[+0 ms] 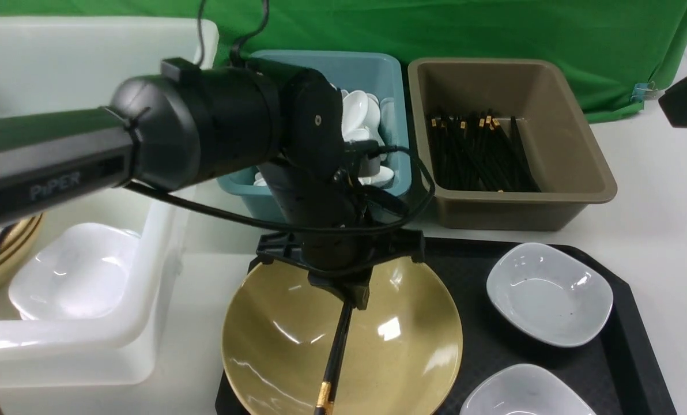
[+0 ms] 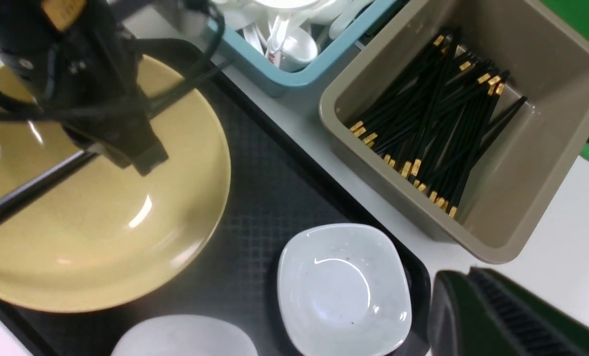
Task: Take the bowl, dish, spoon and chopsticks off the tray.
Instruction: Use the left arm to grab the chopsticks
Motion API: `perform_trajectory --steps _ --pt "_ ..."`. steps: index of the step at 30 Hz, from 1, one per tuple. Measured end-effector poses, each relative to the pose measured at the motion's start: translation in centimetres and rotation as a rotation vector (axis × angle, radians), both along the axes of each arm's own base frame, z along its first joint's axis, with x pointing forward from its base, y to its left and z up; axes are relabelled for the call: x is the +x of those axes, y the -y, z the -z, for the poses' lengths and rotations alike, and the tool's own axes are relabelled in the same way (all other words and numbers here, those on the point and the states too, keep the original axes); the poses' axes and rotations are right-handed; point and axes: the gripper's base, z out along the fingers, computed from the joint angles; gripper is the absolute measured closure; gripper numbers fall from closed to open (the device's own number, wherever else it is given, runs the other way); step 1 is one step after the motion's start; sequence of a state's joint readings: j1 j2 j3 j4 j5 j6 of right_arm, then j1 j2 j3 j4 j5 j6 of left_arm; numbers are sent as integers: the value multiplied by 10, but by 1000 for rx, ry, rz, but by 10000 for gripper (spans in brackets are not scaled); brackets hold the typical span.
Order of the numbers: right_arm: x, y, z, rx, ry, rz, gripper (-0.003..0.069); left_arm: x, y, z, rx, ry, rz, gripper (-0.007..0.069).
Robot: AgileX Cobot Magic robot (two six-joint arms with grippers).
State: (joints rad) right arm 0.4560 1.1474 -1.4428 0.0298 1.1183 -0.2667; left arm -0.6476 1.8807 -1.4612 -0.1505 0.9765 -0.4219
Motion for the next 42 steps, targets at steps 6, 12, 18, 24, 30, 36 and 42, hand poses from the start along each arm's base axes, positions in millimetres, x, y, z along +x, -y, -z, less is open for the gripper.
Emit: perform_trajectory --steps 6,12,18,24,30,36,42 --pt "0 0 0 -9 5 -9 648 2 2 14 28 -41 12 629" --pt "0 0 0 -8 7 -10 644 0 1 16 47 -62 33 628" --pt "0 0 0 -8 8 -11 641 0 1 16 49 -60 41 578" --pt "0 0 0 -8 8 -11 640 4 2 9 54 -37 50 396" --pt "0 0 0 -7 7 -11 640 7 2 -2 71 -23 64 275" --pt "0 0 0 -7 7 -11 640 5 0 -2 91 -41 70 307" --pt "0 0 0 -6 7 -11 639 5 0 -2 97 -46 71 554"
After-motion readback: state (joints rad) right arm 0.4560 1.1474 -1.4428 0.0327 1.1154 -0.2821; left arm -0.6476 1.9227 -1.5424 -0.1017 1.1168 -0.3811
